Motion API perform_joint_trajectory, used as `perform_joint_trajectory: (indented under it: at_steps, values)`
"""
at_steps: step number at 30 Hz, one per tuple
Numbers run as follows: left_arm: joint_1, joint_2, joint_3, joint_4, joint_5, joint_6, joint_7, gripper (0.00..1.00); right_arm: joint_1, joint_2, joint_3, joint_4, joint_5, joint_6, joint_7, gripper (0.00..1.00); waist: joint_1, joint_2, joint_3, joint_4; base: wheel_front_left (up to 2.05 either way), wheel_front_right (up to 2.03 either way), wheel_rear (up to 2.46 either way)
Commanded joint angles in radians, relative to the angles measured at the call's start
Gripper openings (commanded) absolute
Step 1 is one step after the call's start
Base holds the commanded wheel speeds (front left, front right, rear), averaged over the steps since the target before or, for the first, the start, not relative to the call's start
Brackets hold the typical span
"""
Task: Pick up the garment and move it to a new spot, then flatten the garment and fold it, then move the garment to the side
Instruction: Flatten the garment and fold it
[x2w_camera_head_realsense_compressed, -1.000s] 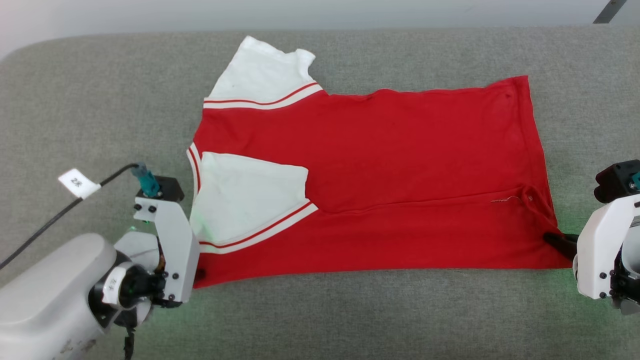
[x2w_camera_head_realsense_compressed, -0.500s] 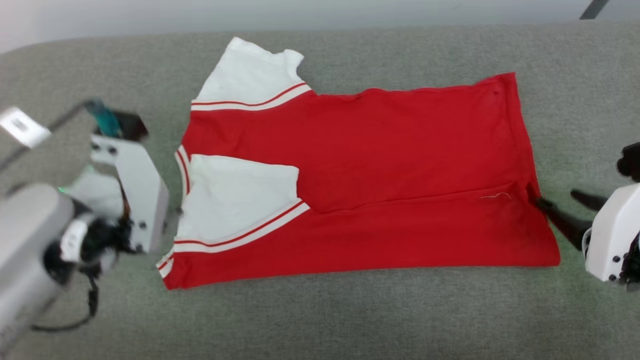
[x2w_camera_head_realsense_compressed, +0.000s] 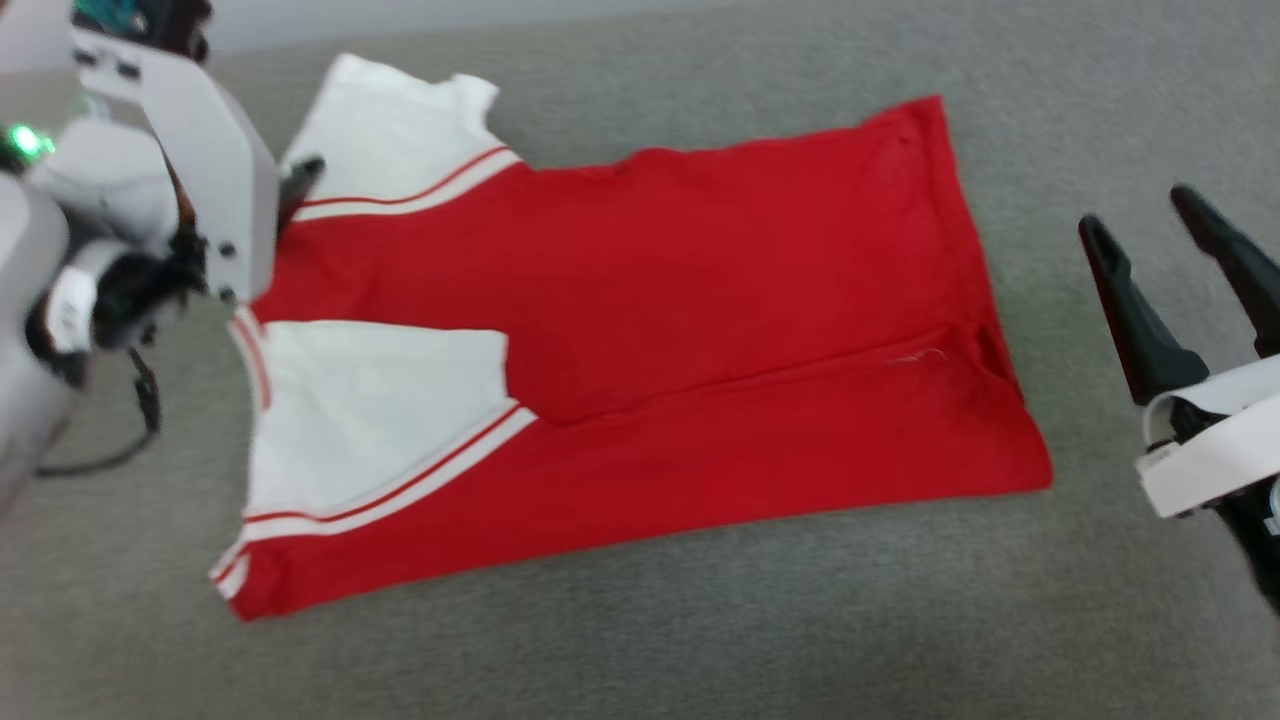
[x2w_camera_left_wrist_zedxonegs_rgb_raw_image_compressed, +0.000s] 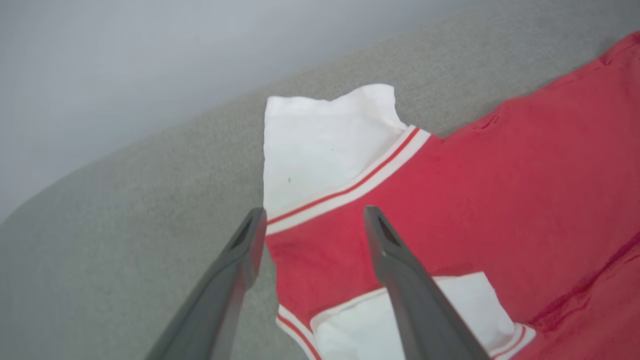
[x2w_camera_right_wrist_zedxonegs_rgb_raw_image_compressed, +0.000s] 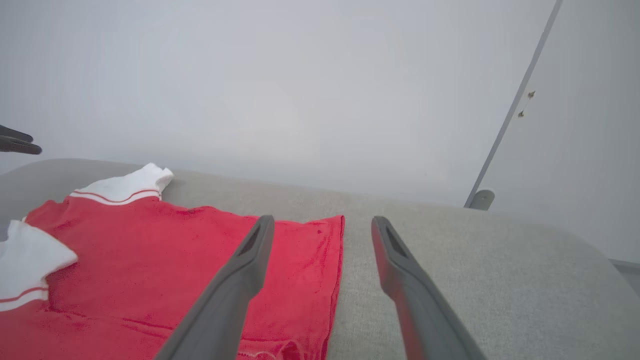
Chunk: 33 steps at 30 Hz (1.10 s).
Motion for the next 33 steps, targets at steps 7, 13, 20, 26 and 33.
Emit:
perform_joint_trajectory:
  at_steps: [7,13,20,26,33]
  values:
    - [-0.132,-0.033,0.013,0.200,0.083,-0.106,-0.129,1.00,0.017,0.083,0.031,0.015,-0.096,-0.001,-0.301,1.00,0.0000,0.0000,0.113,-0.129,0.00,0.00,0.00]
    - [-0.219,-0.043,0.005,0.356,0.124,-0.176,-0.159,1.00,0.037,0.119,0.040,0.036,-0.114,-0.001,-0.364,1.00,0.0000,0.0000,0.184,-0.182,0.00,0.00,0.00]
    - [-0.292,-0.051,-0.006,0.514,0.118,-0.209,-0.086,1.00,0.039,0.138,0.063,0.021,-0.111,-0.001,-0.387,1.00,0.0000,0.0000,0.248,-0.212,0.00,0.00,0.00]
    - [-0.340,-0.053,-0.014,0.618,0.120,-0.216,-0.038,1.00,0.018,0.132,0.083,0.019,-0.100,-0.001,-0.383,1.00,0.0000,0.0000,0.281,-0.231,0.00,0.00,0.00]
    - [-0.298,-0.130,-0.025,0.750,0.045,-0.192,0.198,0.00,0.016,0.104,0.104,-0.002,-0.073,-0.001,-0.324,1.00,0.0000,0.0000,0.296,-0.221,0.00,0.00,0.00]
